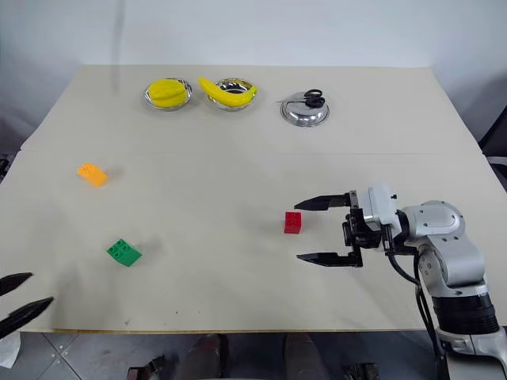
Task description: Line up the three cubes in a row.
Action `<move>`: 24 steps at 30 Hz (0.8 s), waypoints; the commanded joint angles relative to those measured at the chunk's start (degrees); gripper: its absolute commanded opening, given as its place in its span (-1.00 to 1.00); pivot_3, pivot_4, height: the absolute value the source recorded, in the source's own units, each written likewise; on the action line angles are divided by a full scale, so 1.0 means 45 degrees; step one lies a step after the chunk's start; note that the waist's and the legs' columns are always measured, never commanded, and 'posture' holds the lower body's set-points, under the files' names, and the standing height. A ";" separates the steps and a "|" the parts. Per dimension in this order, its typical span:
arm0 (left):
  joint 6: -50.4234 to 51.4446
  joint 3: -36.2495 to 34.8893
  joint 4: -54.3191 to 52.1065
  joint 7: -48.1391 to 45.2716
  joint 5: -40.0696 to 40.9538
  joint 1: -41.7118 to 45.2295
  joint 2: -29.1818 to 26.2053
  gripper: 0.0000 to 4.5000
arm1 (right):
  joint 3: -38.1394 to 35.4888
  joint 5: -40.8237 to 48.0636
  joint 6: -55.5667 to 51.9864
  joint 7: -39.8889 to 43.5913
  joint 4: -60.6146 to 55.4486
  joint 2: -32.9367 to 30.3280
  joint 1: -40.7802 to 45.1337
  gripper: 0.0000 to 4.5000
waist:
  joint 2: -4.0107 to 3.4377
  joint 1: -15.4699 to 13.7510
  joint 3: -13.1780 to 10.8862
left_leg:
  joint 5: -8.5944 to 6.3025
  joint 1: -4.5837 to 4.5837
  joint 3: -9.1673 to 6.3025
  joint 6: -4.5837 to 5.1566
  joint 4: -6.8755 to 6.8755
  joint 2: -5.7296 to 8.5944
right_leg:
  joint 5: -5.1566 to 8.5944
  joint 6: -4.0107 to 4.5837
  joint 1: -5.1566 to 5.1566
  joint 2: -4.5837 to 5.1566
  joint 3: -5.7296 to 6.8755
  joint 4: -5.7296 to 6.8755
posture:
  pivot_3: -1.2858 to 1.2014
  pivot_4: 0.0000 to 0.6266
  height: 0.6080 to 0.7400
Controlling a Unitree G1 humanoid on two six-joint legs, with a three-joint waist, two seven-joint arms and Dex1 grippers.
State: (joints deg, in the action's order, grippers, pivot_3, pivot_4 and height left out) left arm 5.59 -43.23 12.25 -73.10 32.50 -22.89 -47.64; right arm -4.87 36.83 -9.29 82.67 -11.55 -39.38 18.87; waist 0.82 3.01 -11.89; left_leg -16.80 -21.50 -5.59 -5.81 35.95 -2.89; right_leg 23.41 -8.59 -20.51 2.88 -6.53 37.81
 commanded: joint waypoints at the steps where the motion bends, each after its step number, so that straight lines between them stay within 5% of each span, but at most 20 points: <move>1: 0.0023 0.0578 -0.0941 0.0509 0.0000 0.0514 0.0253 1.00 | -0.0429 0.0580 0.0795 0.0293 -0.0643 0.0331 -0.0647 0.99 | 0.0004 -0.0010 0.0000 | 0.0000 0.0000 -0.0002 0.0000 0.0002 -0.0001 | 0.0000 0.0000 0.0002 0.0000 0.0002 0.0000 | 0.03 -0.52 1.00; 15: -0.0005 0.3692 -0.1782 0.2409 -0.0753 0.2890 0.1820 1.00 | 0.0276 -0.0095 0.2401 0.0056 -0.0346 0.1605 -0.2359 0.99 | 0.0008 0.0014 0.0002 | -0.0001 0.0004 0.0001 -0.0001 0.0017 0.0000 | -0.0002 -0.0003 0.0006 -0.0004 -0.0004 0.0009 | 0.03 -0.52 1.00; 18: -0.0477 0.3768 -0.1649 0.2873 -0.0981 0.3147 0.2125 0.75 | 0.0174 -0.0200 0.2498 -0.0159 -0.0316 0.1580 -0.2333 1.00 | 0.0009 -0.0007 0.0002 | -0.0001 0.0004 -0.0001 -0.0002 0.0024 0.0002 | -0.0002 -0.0004 0.0009 -0.0002 -0.0004 0.0009 | 0.03 -0.52 1.00; 24: -0.0373 0.4181 -0.1911 0.2381 -0.0755 0.3473 0.1966 -0.07 | -0.0633 -0.0355 0.2938 0.0050 0.0462 0.0795 -0.2670 1.00 | 0.0010 -0.0037 0.0003 | 0.0000 0.0004 -0.0001 -0.0002 0.0024 0.0004 | -0.0002 -0.0005 0.0012 -0.0001 -0.0004 0.0006 | 0.03 -0.52 1.00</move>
State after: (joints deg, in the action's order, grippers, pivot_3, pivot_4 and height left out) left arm 3.85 -25.10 5.31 -61.21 28.24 -7.75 -38.10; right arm -5.20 34.96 2.57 82.36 -10.02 -34.44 7.37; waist 0.86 2.85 -11.88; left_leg -16.80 -21.48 -5.59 -5.82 36.06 -2.87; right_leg 23.40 -8.61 -20.44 2.88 -6.54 37.83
